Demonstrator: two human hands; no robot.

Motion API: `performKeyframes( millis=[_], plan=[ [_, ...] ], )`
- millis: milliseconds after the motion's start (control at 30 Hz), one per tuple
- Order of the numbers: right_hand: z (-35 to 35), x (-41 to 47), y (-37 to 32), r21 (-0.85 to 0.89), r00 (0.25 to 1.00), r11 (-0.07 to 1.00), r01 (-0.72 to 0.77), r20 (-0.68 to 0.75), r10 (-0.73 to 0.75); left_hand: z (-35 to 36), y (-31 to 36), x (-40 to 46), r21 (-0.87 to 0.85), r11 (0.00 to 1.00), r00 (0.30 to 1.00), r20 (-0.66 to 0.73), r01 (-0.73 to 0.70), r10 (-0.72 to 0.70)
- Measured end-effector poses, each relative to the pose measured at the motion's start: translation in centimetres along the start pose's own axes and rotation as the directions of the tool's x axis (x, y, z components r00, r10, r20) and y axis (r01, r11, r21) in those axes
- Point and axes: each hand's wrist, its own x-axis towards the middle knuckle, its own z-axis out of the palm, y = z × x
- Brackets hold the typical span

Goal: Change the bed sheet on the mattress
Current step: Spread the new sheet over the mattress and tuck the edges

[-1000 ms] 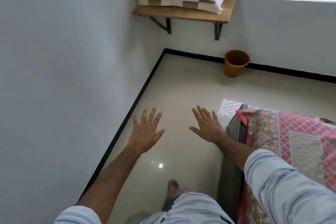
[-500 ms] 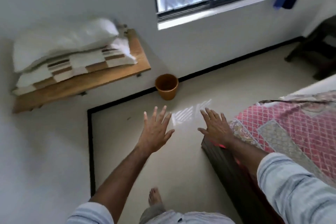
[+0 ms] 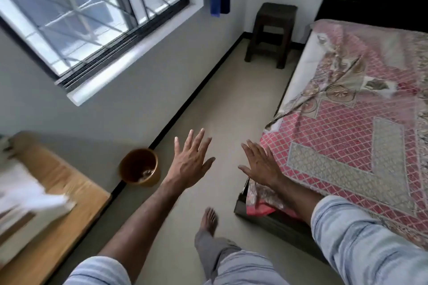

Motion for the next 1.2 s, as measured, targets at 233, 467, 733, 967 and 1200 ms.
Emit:
performKeyframes(
  millis=[233,467,733,967,1200],
  plan=[
    [-4.6,12.5,6.0,0.090,0.952,0.951,-0.295,-0.063,0.301,-2.9,-6.3,19.0,0.019,0.981,0.978,0.073,-0.195,0.193],
    [-10.5,20.6,11.1,0.159,0.894,0.904,-0.397,-0.156,0.420,-5.6,-6.3,37.7,0.054,0.918,0.917,0.102,-0.393,0.386],
    [-14.1,32.2,22.9,0.166,0.747,0.758,-0.631,-0.134,0.651,-7.3,-2.6,61.0,0.115,0.784,0.791,0.149,-0.610,0.594],
    [-20.0,42.6,31.7,0.233,0.615,0.623,-0.747,-0.114,0.780,-11.0,2.1,80.6,0.163,0.653,0.672,0.238,-0.739,0.701],
    [-20.4,50.3,43.4,0.307,0.478,0.474,-0.826,-0.067,0.876,-10.1,11.5,96.8,0.234,0.450,0.506,0.350,-0.862,0.788]
  ],
)
